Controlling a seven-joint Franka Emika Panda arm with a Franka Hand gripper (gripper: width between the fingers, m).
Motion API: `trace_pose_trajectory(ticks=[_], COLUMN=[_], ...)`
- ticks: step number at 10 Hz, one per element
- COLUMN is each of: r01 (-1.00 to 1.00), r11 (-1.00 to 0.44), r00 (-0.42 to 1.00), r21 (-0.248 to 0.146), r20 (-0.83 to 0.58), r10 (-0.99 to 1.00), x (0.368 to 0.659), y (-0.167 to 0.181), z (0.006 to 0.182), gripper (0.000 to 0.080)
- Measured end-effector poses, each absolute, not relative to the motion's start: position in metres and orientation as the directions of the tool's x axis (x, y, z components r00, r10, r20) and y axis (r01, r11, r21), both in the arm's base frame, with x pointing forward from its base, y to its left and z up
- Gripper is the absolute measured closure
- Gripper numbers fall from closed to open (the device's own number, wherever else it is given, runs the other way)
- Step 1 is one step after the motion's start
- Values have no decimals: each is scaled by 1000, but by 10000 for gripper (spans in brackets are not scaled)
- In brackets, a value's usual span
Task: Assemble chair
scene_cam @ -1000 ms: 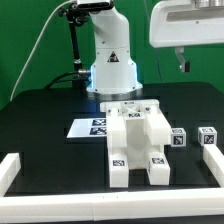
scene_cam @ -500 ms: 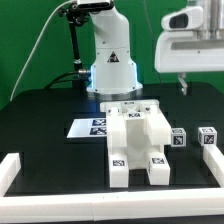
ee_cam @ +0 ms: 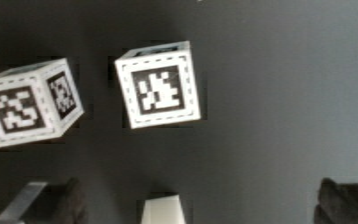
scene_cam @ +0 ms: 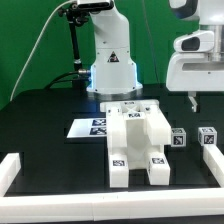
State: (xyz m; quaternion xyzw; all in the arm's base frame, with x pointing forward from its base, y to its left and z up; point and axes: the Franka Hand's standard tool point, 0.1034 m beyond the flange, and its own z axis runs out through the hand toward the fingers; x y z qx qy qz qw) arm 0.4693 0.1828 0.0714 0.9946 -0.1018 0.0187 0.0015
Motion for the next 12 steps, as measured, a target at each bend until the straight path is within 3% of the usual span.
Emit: trace_pose_trajectory(ticks=[2,7,12], r01=[-201,-178,-176], r11=[-980,-984,-984], r00=[979,983,984], r21=[1,15,25], r20=[35,49,39], r10=[-201,-178,-175], x=[468,451,449], y=[183,187,185], z=[69,28,21], gripper=[151,151,151])
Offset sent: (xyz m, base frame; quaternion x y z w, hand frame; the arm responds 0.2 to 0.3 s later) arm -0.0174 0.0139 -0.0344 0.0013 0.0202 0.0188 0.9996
